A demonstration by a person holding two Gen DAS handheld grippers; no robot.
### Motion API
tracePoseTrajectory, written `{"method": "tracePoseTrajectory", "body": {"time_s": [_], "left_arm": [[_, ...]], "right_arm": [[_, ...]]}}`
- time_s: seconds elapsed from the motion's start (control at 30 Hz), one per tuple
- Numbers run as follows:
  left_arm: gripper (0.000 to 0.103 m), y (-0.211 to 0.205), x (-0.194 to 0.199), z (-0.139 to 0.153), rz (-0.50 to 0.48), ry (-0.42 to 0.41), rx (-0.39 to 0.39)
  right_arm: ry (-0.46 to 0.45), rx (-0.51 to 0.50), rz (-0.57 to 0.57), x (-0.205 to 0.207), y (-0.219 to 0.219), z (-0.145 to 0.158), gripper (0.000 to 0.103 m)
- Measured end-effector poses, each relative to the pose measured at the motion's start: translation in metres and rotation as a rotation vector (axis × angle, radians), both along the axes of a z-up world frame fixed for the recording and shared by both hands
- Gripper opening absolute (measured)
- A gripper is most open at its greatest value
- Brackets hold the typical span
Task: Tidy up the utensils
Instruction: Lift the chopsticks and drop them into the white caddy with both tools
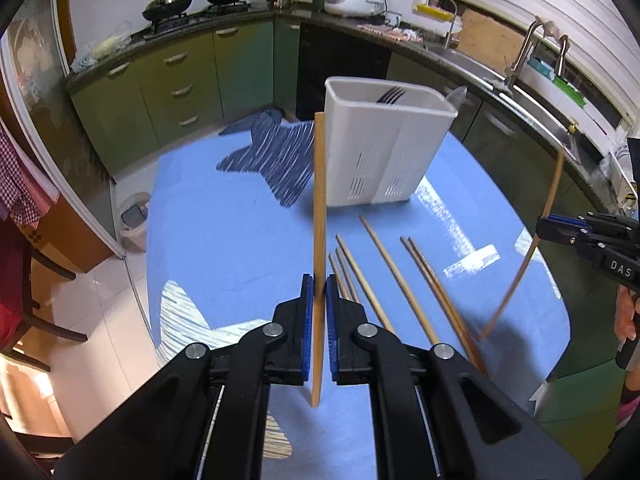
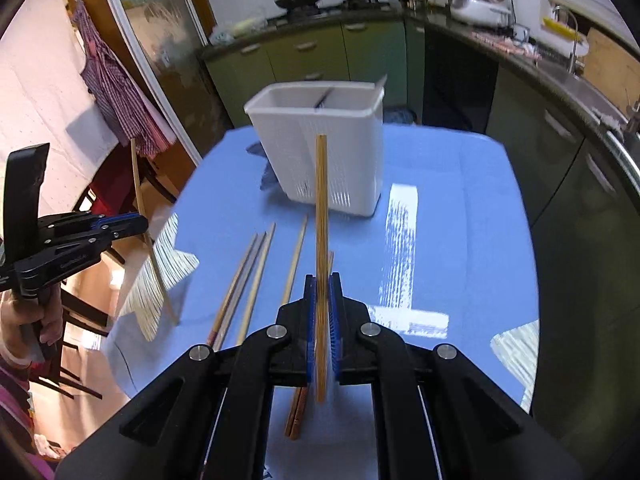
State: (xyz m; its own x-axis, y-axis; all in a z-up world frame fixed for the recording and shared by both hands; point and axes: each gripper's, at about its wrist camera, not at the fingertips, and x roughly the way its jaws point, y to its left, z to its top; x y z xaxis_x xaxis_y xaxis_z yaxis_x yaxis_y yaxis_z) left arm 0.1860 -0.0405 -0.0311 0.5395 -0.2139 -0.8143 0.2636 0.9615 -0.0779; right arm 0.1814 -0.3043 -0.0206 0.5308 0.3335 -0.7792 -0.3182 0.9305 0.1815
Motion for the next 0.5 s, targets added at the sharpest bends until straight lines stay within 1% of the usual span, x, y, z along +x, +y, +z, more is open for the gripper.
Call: {"method": "tracePoseTrajectory", "body": {"time_s": [0.17,0.23,0.37,0.5], "left_arm": [[0.007,-0.008,0.004,0.017,-0.012,-0.030,-0.009],[0.007,-0.011,0.007,0.027,-0.018,-0.037,-0.024],[0.007,-0.019,0.015,0.058,-0.031,-0.090,-0.040],[0.007,-0.029,0.032,0.101,-0.044,-0.148,-0.070]], "right_arm": [[-0.050,0.034,-0.002,0.001,-0.007,0.025,0.007],[-0.076,0.043,-0.001,0.003,-0.007,0.039,0.007],[-0.122,0.066,0.002,0.013,-0.007,0.070,0.007],[-0.162,0.095,-0.008,0.026,-0.010,0.104,0.007]]}}
